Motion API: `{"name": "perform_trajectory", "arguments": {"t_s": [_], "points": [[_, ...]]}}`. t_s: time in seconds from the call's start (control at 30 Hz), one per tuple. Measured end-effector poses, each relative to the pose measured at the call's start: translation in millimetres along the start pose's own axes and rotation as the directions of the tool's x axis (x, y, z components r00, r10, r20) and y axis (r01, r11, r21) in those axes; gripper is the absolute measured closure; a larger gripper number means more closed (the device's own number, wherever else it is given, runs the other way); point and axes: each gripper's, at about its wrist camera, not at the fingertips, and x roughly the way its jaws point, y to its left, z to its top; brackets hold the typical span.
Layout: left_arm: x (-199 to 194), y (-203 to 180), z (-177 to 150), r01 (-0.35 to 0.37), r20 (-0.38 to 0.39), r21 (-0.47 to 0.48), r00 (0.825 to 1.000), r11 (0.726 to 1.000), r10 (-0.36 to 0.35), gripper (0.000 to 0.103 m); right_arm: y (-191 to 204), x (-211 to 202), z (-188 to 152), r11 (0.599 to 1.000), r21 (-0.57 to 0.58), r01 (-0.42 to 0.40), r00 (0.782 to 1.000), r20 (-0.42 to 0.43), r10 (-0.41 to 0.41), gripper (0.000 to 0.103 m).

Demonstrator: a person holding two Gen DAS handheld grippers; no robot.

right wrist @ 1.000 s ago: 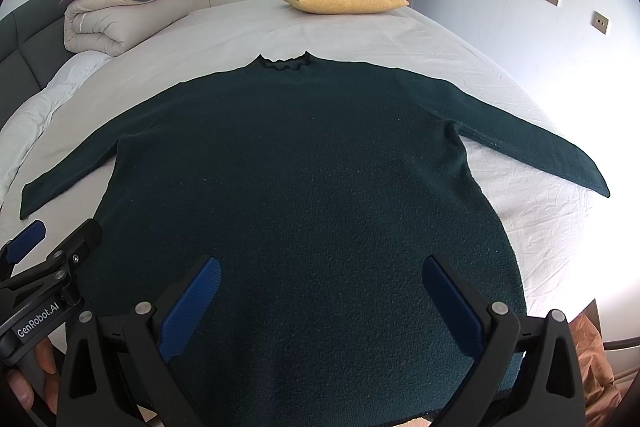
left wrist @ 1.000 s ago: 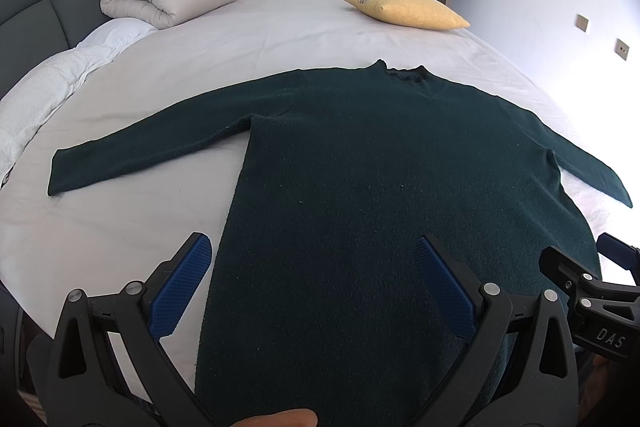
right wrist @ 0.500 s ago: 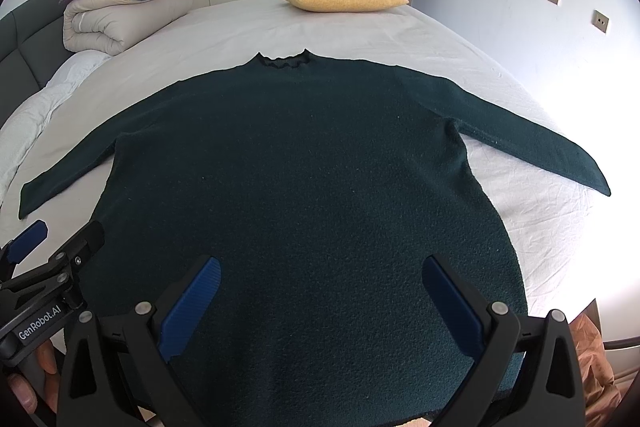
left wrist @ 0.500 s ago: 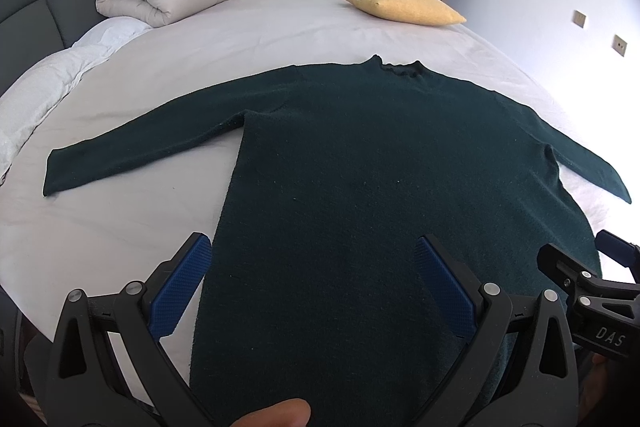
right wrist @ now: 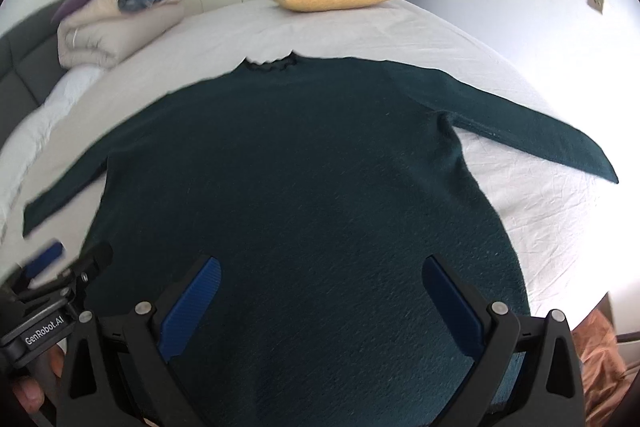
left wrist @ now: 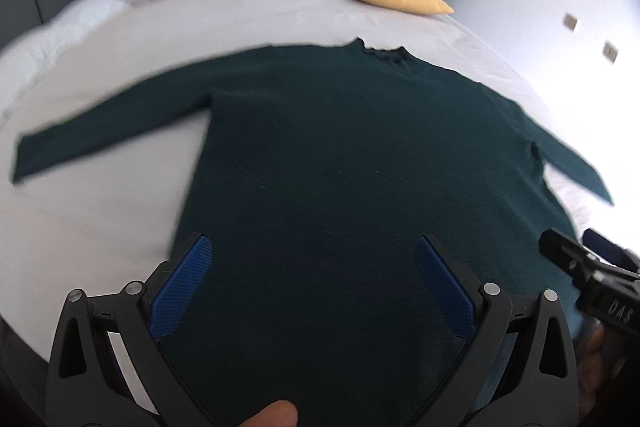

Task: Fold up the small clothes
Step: 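Grasp the sweater side edge with the right gripper and lift it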

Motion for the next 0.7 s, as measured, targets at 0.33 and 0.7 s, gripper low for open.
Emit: {"name": "perform_trajectory", "arguments": {"t_s": [0.33, 0.7], "points": [[31, 4, 23, 0.118, -0.022, -0.063, 0.993, 0.991, -0.12, 0.0, -247, -3, 33, 0.815, 0.568, -0.118, 0.991, 0.122, 0.059, 0.0], [75, -7, 50, 0.147, -0.123, -0.108, 0.979, 0.983, -0.16, 0.0, -417, 31, 3, 0.429, 0.856, -0.288, 0.957, 0.272, 0.1, 0.013]]}}
